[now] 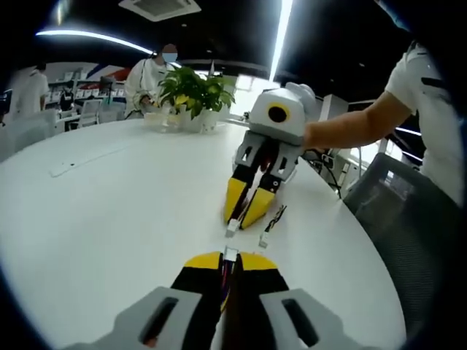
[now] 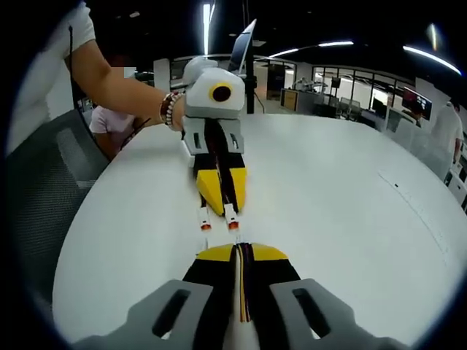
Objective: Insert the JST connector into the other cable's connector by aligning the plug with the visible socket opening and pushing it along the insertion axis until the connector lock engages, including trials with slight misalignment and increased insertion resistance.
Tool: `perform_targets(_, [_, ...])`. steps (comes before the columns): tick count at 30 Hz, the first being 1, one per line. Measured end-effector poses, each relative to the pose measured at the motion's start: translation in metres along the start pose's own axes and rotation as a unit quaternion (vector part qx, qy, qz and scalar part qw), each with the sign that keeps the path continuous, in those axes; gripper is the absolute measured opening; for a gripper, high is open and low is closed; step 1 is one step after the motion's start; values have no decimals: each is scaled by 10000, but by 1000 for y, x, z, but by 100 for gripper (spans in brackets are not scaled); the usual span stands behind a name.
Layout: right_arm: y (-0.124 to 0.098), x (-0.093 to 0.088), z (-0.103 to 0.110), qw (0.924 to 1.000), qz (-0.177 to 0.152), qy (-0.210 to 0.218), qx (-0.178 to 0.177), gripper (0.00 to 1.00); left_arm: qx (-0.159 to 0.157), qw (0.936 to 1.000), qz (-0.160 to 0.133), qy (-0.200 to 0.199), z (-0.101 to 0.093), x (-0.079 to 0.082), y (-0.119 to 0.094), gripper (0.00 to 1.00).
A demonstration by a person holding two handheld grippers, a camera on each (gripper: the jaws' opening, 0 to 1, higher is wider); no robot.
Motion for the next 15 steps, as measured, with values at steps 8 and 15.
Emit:
perform_targets(8, [-6,16,5,9998,50,-156,127,3,-129,9991,93,395,-7,12,-4,0])
perform_targets(15, [-7,23,11,9994,46,-292,188,3,-182,9983,30,548,-16,21,-8,0])
Point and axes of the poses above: the point that each gripper's makers call its tool centre point, and the gripper's own axes: y roughly forward along the fingers, z roughly to its left, x roughly out of its top, the point moved 5 cm from there along -y, roughly backward along the fingers, and after that the axes turned 5 degrees about -z, right-handed, at the moved point
